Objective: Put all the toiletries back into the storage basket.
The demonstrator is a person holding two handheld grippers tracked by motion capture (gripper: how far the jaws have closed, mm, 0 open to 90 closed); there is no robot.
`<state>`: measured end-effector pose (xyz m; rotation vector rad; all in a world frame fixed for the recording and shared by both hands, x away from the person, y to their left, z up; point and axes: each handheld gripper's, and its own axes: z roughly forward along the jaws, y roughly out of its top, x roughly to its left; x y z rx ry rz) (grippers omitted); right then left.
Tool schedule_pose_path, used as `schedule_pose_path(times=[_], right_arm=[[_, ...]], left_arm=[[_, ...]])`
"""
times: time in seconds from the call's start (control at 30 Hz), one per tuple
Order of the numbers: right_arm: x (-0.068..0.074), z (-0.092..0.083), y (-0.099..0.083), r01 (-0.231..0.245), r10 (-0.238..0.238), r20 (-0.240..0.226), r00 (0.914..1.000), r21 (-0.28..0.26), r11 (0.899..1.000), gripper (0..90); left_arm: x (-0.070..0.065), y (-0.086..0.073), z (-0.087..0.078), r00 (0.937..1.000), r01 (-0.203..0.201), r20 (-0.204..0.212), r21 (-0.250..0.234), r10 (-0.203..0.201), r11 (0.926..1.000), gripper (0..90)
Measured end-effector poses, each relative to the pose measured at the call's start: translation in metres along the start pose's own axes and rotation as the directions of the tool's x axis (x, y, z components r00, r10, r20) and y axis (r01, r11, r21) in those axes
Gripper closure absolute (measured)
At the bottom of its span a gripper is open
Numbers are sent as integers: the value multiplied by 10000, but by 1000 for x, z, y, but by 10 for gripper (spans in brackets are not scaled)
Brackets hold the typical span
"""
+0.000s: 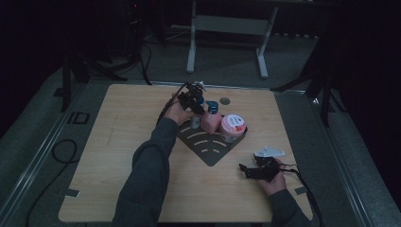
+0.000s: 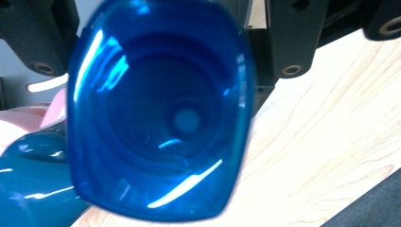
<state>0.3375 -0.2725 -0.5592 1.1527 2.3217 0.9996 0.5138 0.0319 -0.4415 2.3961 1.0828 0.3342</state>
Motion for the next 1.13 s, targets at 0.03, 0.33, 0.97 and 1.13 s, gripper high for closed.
schedule_pose_path(times=[0.03,0.33,0.97,1.13], right_arm=[[0,0,0,-2,2,2,10000,2,10000,193],[0,0,0,-32,32,-11,10000,21,10000,193],[0,0,0,-21,21,-6,10000,16,10000,193],[0,0,0,-21,21,-6,10000,14,10000,193]], left_arm=[[1,0,-1,10000,14,0,27,-14,10000,407],[5,-8,-17,9993,98,373,-351,-85,9993,372],[14,-42,-54,9990,323,347,-1495,-274,9882,383],[18,-48,-64,9992,390,182,-1708,-365,9845,383]])
